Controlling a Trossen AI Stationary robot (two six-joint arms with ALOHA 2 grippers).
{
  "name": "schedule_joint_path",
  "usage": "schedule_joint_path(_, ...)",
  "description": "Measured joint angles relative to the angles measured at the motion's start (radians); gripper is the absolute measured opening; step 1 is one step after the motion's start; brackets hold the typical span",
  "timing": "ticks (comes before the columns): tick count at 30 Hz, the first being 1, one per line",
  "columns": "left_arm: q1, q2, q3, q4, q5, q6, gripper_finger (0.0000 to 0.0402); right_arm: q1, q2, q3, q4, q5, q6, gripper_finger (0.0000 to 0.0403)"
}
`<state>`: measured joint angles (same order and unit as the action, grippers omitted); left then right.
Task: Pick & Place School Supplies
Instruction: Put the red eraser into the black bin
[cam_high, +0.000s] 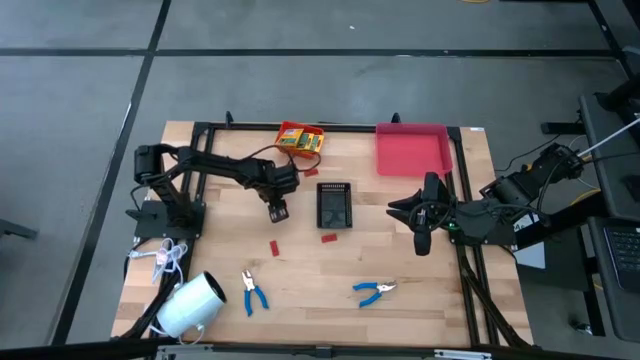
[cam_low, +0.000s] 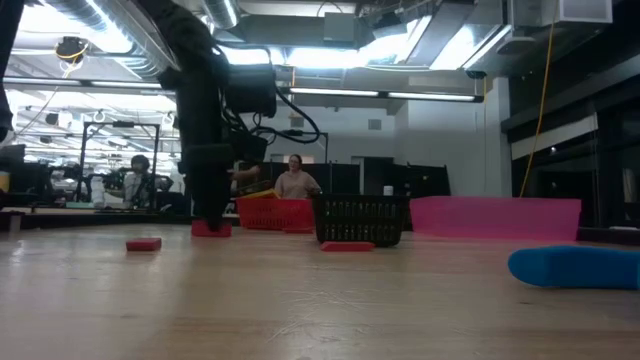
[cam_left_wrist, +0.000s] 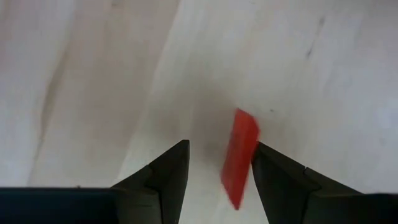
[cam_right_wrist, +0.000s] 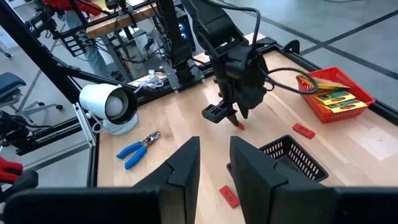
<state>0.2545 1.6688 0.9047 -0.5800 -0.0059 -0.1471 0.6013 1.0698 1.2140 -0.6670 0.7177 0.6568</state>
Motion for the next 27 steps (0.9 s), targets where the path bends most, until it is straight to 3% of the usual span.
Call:
schedule_joint_path(9, -0.03, 0.044, 0.005, -0.003, 0.001, -0.033, 0.0159, 0.02, 0.0, 0.0, -0.003, 0.008, -0.01, 0.0091)
schedule_joint_path(11, -0.036, 0.049, 0.005, -0.003, -0.02, -0.04, 0.0134, 0.026, 0.0, 0.0, -0.005, 0.016, -0.008, 0.0091)
schedule_joint_path(16, -0.034, 0.051, 0.012, -0.003, -0.029, -0.061, 0.0021, 0.037, 0.0, 0.0, -0.013, 0.026, 0.009, 0.0091)
schedule_joint_path(19, -0.039, 0.046, 0.033, -0.006, -0.005, -0.059, 0.0016, 0.038, 0.0, 0.0, -0.013, 0.026, 0.013, 0.0091)
schedule_joint_path(23, -0.065, 0.009, 0.096, 0.093, 0.117, -0.087, 0.0016, 0.038, 0.0, 0.0, -0.014, 0.027, 0.015, 0.0091)
schedule_joint_path(27, -0.083, -0.017, 0.121, 0.218, 0.114, -0.183, 0.0016, 0.038, 0.0, 0.0, -0.018, 0.035, 0.016, 0.0091)
